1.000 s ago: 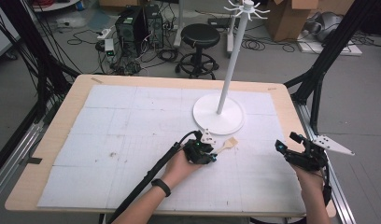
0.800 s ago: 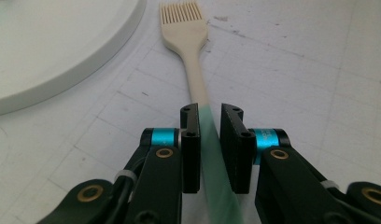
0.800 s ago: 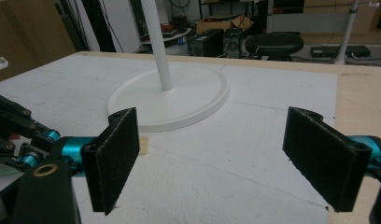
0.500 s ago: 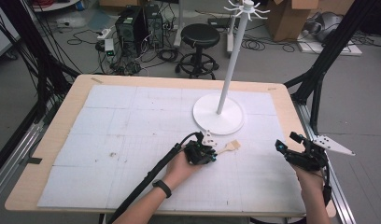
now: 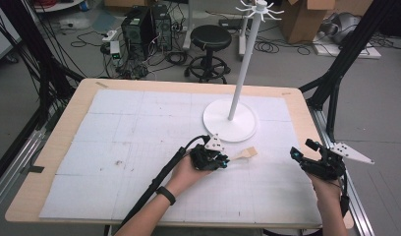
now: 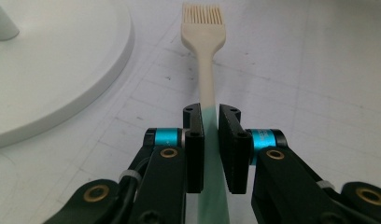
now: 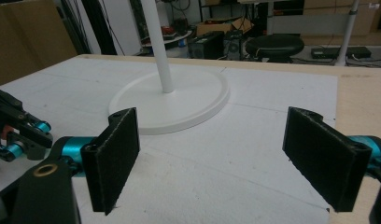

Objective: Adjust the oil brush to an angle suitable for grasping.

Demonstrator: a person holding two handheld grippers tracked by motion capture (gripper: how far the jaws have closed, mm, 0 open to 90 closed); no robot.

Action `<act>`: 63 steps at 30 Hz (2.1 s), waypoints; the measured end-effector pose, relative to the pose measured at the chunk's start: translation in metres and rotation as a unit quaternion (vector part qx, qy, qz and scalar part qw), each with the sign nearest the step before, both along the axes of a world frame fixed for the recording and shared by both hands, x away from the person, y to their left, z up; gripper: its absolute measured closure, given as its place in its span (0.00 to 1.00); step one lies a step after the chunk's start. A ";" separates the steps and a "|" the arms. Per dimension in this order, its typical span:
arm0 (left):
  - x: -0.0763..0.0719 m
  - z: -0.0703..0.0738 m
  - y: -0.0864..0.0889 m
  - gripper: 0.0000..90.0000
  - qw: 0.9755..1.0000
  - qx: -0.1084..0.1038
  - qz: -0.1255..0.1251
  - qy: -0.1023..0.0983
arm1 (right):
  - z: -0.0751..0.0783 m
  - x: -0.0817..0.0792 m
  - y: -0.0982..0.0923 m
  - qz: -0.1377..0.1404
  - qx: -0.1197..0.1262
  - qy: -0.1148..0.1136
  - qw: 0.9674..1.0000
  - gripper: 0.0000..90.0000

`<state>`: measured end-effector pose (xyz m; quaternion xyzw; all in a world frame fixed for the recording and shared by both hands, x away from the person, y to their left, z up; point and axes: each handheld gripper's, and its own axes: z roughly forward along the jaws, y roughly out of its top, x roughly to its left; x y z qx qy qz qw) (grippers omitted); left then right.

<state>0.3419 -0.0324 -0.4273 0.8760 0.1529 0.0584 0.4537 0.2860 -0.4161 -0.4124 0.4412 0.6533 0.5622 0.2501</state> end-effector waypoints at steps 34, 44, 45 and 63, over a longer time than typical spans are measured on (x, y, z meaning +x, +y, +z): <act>-0.018 -0.014 -0.038 0.82 0.986 0.016 -0.164 -0.006 | 0.002 -0.004 -0.002 -0.003 0.005 -0.003 1.000 0.20; -0.015 0.008 -0.013 0.38 0.995 -0.019 -0.098 -0.012 | 0.002 -0.003 -0.001 0.000 -0.001 -0.004 1.000 0.20; -0.015 0.008 -0.013 0.38 0.995 -0.019 -0.098 -0.012 | 0.002 -0.003 -0.001 0.000 -0.001 -0.004 1.000 0.20; -0.025 0.050 0.145 0.23 0.990 -0.118 0.043 -0.060 | 0.000 -0.001 0.009 0.010 -0.013 0.002 1.000 0.20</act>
